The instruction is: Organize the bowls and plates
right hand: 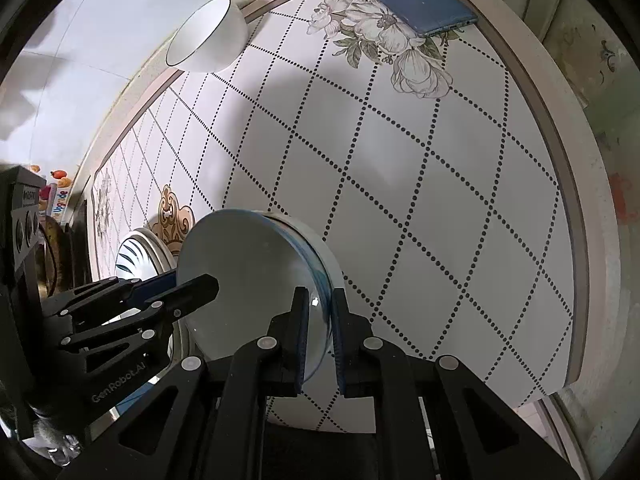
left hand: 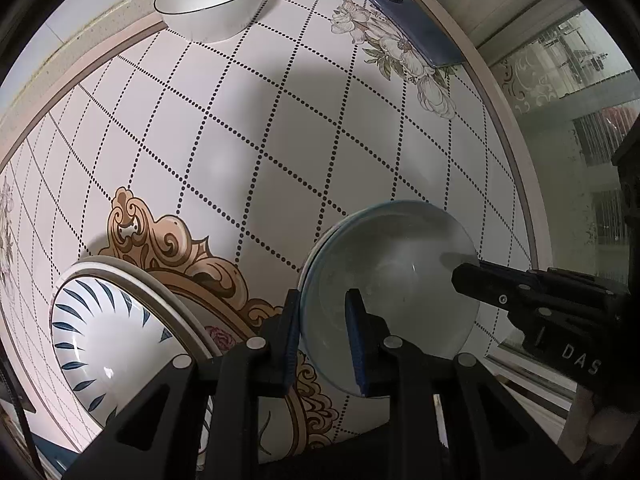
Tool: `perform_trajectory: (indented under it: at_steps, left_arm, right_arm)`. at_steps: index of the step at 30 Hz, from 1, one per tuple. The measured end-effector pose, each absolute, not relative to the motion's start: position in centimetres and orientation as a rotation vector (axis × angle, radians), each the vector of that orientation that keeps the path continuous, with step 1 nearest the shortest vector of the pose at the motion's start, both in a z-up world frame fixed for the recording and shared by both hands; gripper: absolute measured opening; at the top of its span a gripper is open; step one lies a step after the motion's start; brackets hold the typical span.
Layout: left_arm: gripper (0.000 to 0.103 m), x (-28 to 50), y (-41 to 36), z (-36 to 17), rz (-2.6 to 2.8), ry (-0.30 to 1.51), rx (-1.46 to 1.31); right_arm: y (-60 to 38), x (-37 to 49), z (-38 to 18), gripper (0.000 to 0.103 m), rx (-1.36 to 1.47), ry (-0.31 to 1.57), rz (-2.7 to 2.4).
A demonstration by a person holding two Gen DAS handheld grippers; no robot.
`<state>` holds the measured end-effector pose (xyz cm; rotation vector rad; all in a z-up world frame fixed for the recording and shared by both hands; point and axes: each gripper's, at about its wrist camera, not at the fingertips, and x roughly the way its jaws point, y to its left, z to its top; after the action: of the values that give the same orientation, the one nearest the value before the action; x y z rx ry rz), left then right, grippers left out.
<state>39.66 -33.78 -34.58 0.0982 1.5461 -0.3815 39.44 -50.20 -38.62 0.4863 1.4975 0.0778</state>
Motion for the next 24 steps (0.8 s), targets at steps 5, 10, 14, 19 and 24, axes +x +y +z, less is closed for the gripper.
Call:
perform_trajectory:
  at_steps: [5,10,14,19,24]
  left_arm:
    - [0.020,40.1,-31.9,-31.9,-0.390,1.509,0.048]
    - [0.029,44.3,-28.4,-28.5,-0.349,1.427,-0.116]
    - [0.034,49.8,-25.7,-28.5,-0.268,1.387,-0.247]
    - [0.034,56.4,-23.3,-30.8,-0.188,1.397,-0.386]
    - [0.034,61.2,-22.2,-33.4,-0.162,1.439,-0.490]
  right_arm:
    - [-51.5,39.8,-38.1,0.013,0.576,1.519,0.088]
    - [-53.0,42.1,-34.1,0.027,0.604,1.435,0.106]
    - [-52.7,46.8,-32.3,0.052,0.634,1.342,0.138]
    - [-51.9,53.5,-34.4,0.052,0.719,1.306,0.180]
    - [-50.8,60.1,-37.5,0.052,0.740,1.300,0.169]
